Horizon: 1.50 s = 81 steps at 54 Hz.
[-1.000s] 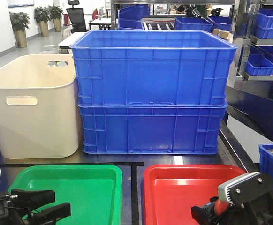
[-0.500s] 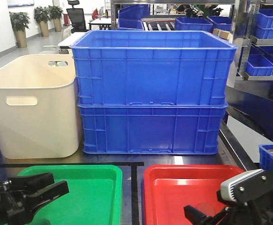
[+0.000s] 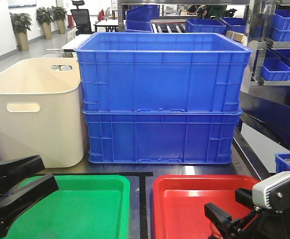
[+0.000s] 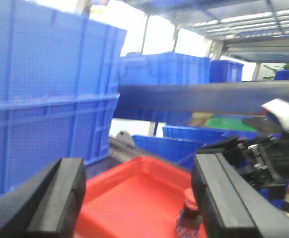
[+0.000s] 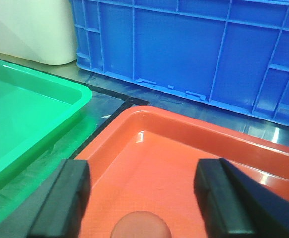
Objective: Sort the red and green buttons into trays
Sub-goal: 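Lower the green button into the green tray and open left gripper, then lower the red button into the red tray and open right gripper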
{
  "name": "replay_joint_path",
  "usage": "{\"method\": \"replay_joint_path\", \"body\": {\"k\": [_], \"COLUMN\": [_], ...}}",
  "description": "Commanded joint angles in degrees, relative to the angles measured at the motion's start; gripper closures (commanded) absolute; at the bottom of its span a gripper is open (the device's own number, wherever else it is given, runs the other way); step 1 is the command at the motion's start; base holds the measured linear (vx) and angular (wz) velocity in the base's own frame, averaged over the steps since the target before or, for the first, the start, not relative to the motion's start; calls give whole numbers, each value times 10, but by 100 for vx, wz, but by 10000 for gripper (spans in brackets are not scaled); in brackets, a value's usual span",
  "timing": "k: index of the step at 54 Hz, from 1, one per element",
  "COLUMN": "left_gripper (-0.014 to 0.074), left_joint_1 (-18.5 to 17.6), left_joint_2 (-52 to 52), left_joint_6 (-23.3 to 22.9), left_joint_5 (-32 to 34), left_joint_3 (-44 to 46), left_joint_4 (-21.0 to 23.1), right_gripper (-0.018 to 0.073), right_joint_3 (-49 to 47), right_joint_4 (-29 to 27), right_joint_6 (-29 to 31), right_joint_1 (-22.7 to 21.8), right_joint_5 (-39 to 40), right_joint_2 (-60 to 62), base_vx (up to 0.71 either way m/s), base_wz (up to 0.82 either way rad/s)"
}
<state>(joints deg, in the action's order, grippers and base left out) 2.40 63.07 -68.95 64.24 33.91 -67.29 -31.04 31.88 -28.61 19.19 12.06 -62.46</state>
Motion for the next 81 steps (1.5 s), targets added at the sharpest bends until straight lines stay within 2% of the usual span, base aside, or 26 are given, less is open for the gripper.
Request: {"method": "replay_joint_path", "body": {"k": [1,22,36,41,46,49,53,56,57,60,62,63,67,72,81], "left_gripper": [42,45,151,220,302,358,447,512,547,601,605,605,604,604,604], "left_joint_1": [-5,-5,-5,-8,-10,-10,-10,-10,-10,-10,-10,-10,-10,-10,-10], "left_joint_2": [-22,-25,-28,-51,-94,-121,-163,-198,-219,-255,-278,-297,-347,-415,-514], "left_joint_6": [-1,-1,-1,0,8,35,110,184,236,321,370,417,494,541,550], "left_joint_5": [30,14,12,-25,-101,-160,-248,-283,-298,-316,-325,-333,-363,-429,-580], "left_joint_3": [16,16,16,16,16,11,-14,-38,-54,-82,-101,-119,-151,-184,-228], "left_joint_4": [37,39,49,83,138,186,296,385,432,487,517,543,580,588,588], "right_gripper": [95,172,218,232,249,257,269,277,283,291,295,300,309,321,320], "right_joint_3": [-18,-18,-18,-18,-18,-18,-18,-18,-18,-18,-18,-18,-18,-18,-18], "right_joint_4": [-1,-1,-1,-1,-1,-1,-1,-1,-1,-1,-1,-1,-1,-1,-1], "right_joint_6": [1,1,1,1,1,1,1,1,1,1,1,1,1,1,1], "right_joint_1": [1,1,1,1,1,1,1,1,1,1,1,1,1,1,1], "right_joint_5": [40,40,40,40,40,40,40,40,40,40,40,40,40,40,40], "right_joint_2": [12,12,12,12,12,12,12,12,12,12,12,12,12,12,12], "base_vx": [0,0,0,0,0,0,0,0,0,0,0,0,0,0,0], "base_wz": [0,0,0,0,0,0,0,0,0,0,0,0,0,0,0]}}
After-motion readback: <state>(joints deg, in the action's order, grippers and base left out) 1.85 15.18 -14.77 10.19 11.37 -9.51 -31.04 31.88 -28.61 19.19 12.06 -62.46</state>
